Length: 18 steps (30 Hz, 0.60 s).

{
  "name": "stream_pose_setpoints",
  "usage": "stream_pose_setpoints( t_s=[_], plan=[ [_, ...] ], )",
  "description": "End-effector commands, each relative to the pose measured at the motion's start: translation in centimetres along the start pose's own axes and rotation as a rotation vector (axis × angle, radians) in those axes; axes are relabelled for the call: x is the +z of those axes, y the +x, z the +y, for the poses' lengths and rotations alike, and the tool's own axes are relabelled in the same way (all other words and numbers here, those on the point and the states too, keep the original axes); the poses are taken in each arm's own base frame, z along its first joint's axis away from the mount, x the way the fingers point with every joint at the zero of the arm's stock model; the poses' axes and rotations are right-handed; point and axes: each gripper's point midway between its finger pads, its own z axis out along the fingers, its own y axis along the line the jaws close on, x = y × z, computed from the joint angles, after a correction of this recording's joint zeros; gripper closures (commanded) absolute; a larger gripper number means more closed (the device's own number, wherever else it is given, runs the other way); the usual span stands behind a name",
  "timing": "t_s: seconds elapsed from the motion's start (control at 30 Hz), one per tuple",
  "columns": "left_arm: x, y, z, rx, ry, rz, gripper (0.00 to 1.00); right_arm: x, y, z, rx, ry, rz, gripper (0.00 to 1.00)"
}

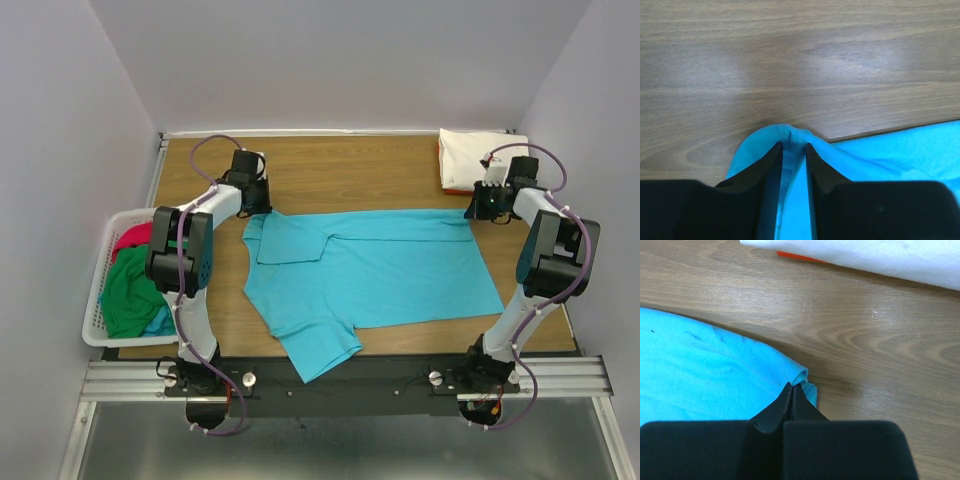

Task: Fold and stack the t-shirts
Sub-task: Fold the tshirt

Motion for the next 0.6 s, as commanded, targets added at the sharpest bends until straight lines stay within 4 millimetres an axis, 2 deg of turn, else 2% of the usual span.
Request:
stream_pose_setpoints(
  t_s=[0.0, 0.13, 0.17, 0.2, 0.37, 0.4, 0.53, 0.57],
  plan=[
    [0.6, -0.3, -0.3, -0.004, 0.017, -0.009, 0.74, 0.3, 0.6, 0.0, 0.015, -0.022, 0.003, 0.99],
    [0.6, -0.6, -0.5, -0.010, 0.027, -0.016, 0.88, 0.3, 0.6, 0.0, 0.013, -0.022, 0.003, 0.99],
    [0.2, -1.0, -0.6, -0.016, 0.036, -0.030, 1.00, 0.2, 0.5, 0.0, 0.011, -0.020, 0.002, 0.99],
    [-0.1, -1.2, -0.8, -0.022, 0.044, -0.039, 1.00, 0.2, 0.5, 0.0, 0.010, -0.019, 0.002, 0.99],
    [-4.3, -1.8, -1.2, -0.098, 0.120, -0.131, 1.00, 0.2, 0.6, -0.2, 0.008, -0.010, 0.005, 0.99],
    [-5.0, -2.1, -1.8, -0.112, 0.181, -0.157, 1.00, 0.2, 0.7, -0.2, 0.010, -0.009, 0.007, 0.99],
    [-7.4, 0.6, -1.2, -0.239, 0.285, -0.182, 1.00, 0.2, 0.6, -0.2, 0.008, -0.007, 0.006, 0.99],
    [-7.9, 0.5, -0.9, -0.272, 0.305, -0.203, 1.00, 0.2, 0.6, -0.2, 0.008, -0.007, 0.006, 0.99]
  ],
)
